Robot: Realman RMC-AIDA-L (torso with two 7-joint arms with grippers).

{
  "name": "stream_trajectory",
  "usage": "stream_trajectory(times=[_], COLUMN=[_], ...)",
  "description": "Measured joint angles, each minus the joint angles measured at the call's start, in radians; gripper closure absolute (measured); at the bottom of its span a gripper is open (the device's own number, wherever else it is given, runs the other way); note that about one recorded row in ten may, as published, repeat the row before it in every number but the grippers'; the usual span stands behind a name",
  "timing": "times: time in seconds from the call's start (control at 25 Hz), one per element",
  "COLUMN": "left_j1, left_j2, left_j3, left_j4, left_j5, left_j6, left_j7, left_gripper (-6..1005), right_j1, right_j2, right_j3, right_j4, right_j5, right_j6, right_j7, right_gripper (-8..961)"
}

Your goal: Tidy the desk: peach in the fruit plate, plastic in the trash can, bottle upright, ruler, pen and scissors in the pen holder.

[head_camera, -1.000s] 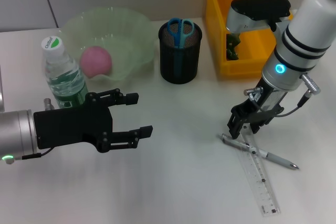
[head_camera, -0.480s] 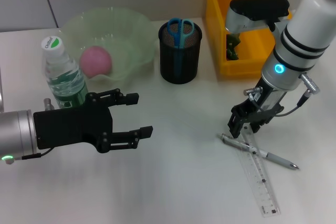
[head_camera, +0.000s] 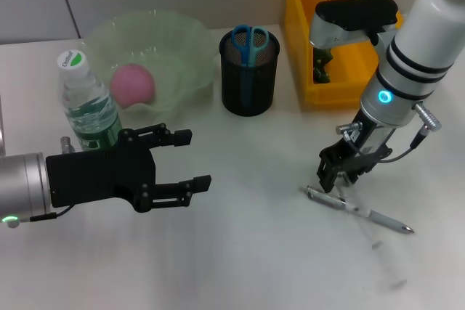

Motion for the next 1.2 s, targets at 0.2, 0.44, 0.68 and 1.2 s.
stream_trajectory(times=[0.2, 0.44, 0.68, 1.2], left_j1=[0.001, 0.011, 0.011, 0.004], left_j2=[0.000, 0.000, 0.000, 0.003], left_j3=[0.000, -0.001, -0.004, 0.001], left_j4=[0.002, 0.020, 0.021, 0.029], left_j5=[0.000, 0.000, 0.000, 0.000], left_j6=[0.000, 0.000, 0.001, -0.002], left_j7=[0.000, -0.001, -0.003, -0.012], left_gripper=[233, 233, 233, 234], right_j1=[0.001, -0.015, -0.049, -0.053], right_j2=[-0.002, -0.008, -0.012, -0.020], right_j3=[-0.005, 0.003, 0.008, 0.000], right_j4=[-0.003, -0.080, -0.179, -0.209], right_j5=[0.000, 0.006, 0.056, 0.078], right_j6=[0.003, -0.008, -0.037, -0.065], right_j7=[-0.001, -0.011, -0.036, -0.073], right_gripper=[567, 590, 601, 691])
